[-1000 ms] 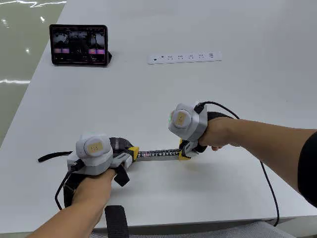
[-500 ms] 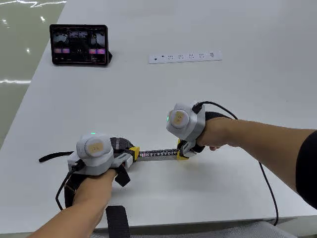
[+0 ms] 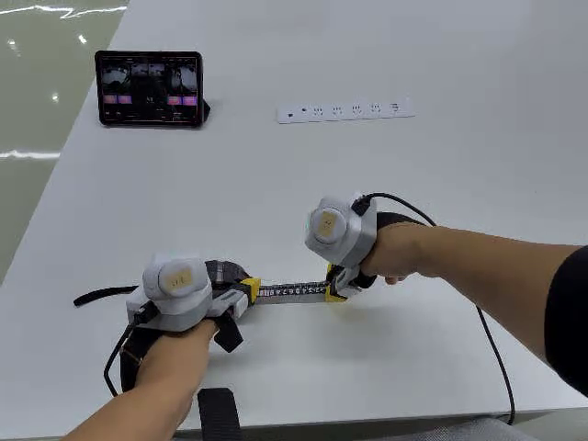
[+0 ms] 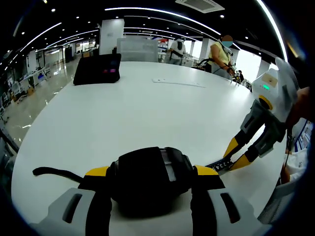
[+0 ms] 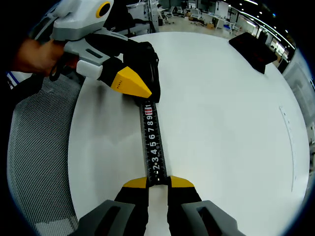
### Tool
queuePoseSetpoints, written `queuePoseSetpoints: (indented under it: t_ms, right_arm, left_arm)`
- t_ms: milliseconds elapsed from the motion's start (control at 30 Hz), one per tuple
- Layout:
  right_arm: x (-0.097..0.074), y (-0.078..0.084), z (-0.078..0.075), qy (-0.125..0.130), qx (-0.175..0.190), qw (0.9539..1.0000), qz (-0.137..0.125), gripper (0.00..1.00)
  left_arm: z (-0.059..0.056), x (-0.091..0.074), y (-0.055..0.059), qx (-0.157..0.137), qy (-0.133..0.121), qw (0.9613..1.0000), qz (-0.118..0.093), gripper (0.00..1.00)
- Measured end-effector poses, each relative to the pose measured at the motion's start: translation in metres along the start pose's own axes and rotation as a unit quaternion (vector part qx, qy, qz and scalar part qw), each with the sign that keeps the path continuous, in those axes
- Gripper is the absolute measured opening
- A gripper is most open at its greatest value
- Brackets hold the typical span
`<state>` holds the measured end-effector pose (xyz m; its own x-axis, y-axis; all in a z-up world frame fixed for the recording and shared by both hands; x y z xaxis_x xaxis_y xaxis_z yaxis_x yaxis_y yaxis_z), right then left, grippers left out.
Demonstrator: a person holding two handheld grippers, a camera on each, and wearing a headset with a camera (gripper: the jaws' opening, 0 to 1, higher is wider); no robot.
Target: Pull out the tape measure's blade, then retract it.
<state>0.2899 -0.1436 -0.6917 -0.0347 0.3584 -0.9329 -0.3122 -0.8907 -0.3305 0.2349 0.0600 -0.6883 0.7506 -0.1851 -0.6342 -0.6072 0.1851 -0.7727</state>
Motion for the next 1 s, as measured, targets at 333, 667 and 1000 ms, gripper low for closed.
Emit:
queuePoseSetpoints:
  t_ms: [333,667,1000]
  right_arm:
    - [0.002,-0.005,0.001,-0.001,-0.005,1.0,-0.002,0.1]
    - [0.003,-0.01,0.002,-0.001,-0.002,1.0,-0.004,0.1]
    - [0.004,-0.013,0.002,-0.002,0.001,1.0,-0.008,0.1]
  left_arm:
    - [0.001,0.0,0.0,-0.001,0.002,1.0,0.001,0.61]
    - [0.002,0.0,0.001,-0.005,0.004,1.0,0.001,0.61]
    - [0.004,0.001,0.002,-0.011,0.007,0.9999,-0.003,0.61]
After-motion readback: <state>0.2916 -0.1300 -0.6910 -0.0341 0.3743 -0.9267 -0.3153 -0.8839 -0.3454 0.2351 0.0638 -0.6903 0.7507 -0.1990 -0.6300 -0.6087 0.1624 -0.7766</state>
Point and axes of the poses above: the centre of the closed fingertips' face, and the gripper's own axes: x roughly forward along the fingers, z roughly to its left, y roughly out of its underside, the point moved 10 cm from there along -x, roughly backward along the fingers, and after that the axes turned 10 degrees about x, right-handed, at the moved point
